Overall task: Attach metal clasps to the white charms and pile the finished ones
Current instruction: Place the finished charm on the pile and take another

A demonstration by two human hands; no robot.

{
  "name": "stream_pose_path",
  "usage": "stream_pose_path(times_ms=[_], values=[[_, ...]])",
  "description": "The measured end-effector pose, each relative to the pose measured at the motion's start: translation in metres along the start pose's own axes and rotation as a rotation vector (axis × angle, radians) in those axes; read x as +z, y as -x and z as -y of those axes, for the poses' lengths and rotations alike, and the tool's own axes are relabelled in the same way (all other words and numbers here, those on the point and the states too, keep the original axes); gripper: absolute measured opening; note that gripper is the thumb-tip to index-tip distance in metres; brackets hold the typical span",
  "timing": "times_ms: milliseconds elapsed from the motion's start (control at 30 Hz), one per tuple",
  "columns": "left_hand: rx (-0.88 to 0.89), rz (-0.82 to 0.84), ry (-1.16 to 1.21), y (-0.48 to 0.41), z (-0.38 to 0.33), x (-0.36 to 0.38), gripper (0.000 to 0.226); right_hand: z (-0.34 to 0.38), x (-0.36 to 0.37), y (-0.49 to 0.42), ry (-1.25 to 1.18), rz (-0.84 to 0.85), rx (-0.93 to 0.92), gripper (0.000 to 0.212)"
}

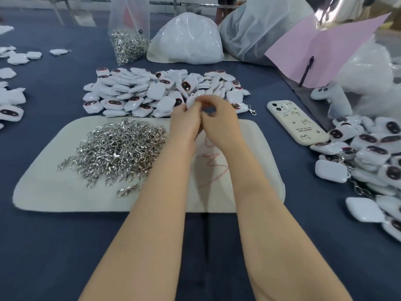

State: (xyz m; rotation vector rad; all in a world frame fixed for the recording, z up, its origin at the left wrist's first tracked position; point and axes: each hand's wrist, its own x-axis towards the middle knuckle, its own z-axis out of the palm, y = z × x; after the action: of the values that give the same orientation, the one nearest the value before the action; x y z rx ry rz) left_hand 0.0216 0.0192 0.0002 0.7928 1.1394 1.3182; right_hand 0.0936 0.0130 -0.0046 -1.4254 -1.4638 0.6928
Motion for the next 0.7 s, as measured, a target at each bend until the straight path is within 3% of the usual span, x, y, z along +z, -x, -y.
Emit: stream_pose_path(times_ms=[100,200,300,367,433,533,700], values=[[0.035,-0.099,0.092,0.015,0.004,-0.013,0.022,-0.002,-0.005,0.017,-0.136,-0.045,0.082,0.029],[0.165,-0.212,0.085,0.022,0.000,-0.026,0.022,-0.011,0.004,0.030,0.040,-0.047,0.118,0.024],[0.234,-0.256,0.154,0.025,-0.011,-0.034,0.022,-0.009,0.030,0.044,0.257,0.213,-0.037,0.037],[0.244,-0.261,0.199,0.026,-0.019,-0.037,0.021,-0.005,0.050,0.049,0.556,0.392,-0.189,0.045],[0.226,-0.262,0.249,0.026,-0.025,-0.041,0.018,-0.004,0.061,0.052,0.704,0.447,-0.247,0.045],[0.184,-0.278,0.325,0.025,-0.028,-0.047,0.015,-0.008,0.058,0.049,0.578,0.282,-0.278,0.023],[0.076,-0.237,0.373,0.022,-0.021,-0.054,0.014,-0.012,0.047,0.044,0.398,0.125,-0.134,0.017]])
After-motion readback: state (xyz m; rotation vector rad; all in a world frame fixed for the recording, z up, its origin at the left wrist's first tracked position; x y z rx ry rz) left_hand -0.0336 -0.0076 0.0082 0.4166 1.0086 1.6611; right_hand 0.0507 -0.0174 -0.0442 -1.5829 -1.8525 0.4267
